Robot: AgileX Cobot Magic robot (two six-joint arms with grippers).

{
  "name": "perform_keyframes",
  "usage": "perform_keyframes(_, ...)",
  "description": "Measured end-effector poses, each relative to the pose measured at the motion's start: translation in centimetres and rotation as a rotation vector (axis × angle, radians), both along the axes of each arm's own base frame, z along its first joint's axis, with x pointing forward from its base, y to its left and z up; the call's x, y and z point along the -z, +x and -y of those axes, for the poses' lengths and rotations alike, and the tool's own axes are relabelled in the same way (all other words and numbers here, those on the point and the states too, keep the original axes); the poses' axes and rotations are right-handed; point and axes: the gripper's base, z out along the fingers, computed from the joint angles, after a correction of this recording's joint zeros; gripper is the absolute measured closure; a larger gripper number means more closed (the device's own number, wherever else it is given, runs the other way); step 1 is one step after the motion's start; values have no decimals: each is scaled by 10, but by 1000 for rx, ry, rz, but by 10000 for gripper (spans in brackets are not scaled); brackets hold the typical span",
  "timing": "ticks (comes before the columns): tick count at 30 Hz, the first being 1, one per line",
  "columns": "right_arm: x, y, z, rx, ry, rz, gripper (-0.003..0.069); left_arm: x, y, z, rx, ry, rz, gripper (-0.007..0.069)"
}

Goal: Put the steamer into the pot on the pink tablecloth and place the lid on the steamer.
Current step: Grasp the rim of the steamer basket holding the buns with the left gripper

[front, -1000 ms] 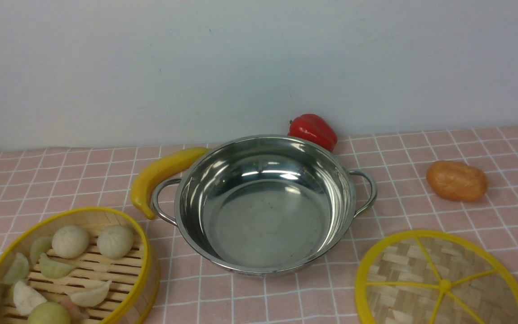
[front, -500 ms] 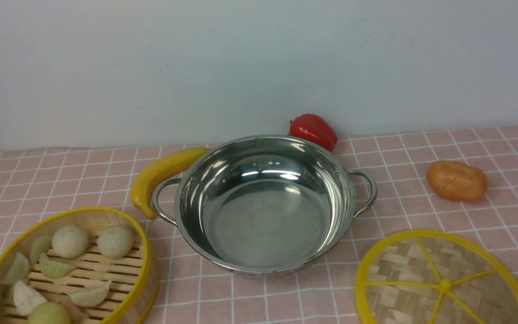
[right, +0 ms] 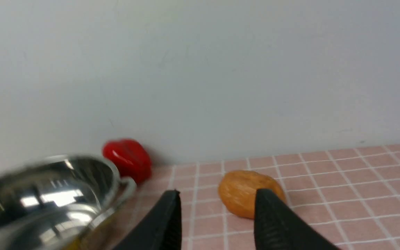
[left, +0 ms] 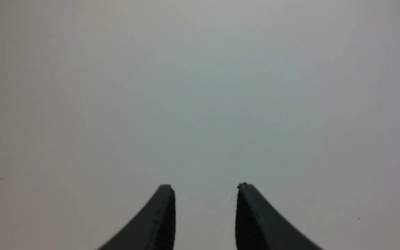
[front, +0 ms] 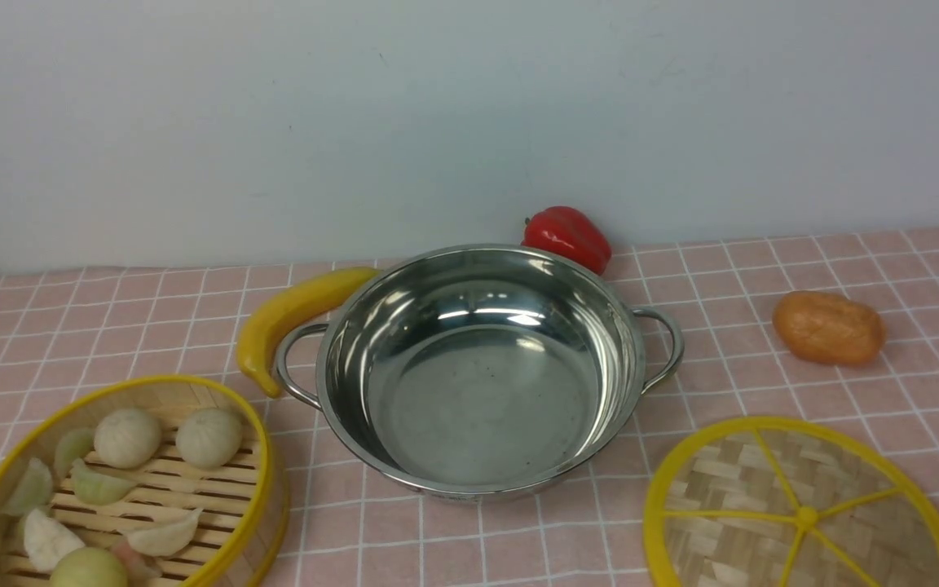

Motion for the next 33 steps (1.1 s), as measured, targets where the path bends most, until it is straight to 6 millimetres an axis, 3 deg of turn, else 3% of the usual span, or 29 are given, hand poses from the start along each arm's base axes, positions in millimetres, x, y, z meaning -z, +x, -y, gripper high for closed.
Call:
perform_keyframes(5, -8, 0, 5, 34, 345, 67, 356, -5, -4, 0, -3, 2, 69, 382)
perform_keyframes(7, -13, -1, 12, 75, 579, 121, 356, -8, -6, 0, -4, 2, 105, 382)
perform_keyframes(13, -14, -2, 22, 134, 871, 172, 356, -18, -15, 1, -11, 21, 244, 382)
perform_keyframes(16, -14, -2, 25, 151, 997, 180, 356, -41, -25, 3, -13, 58, 344, 382)
perform_keyframes(18, -13, -2, 25, 153, 1049, 177, 356, -77, -43, 5, -43, 118, 443, 382)
perform_keyframes(20, -13, -2, 25, 150, 1057, 172, 356, -93, -51, 6, -65, 147, 464, 382)
perform_keyframes(22, -12, -2, 24, 140, 1063, 161, 356, -122, -66, 7, -113, 192, 444, 382)
perform_keyframes(25, -12, -2, 22, 129, 1066, 149, 356, -148, -82, 6, -165, 243, 308, 382)
perform_keyframes(29, -12, -2, 22, 124, 1067, 143, 356, -166, -99, 5, -194, 284, 145, 382)
perform_keyframes(33, -11, -2, 22, 124, 1065, 143, 356, -171, -97, 4, -169, 281, -92, 382)
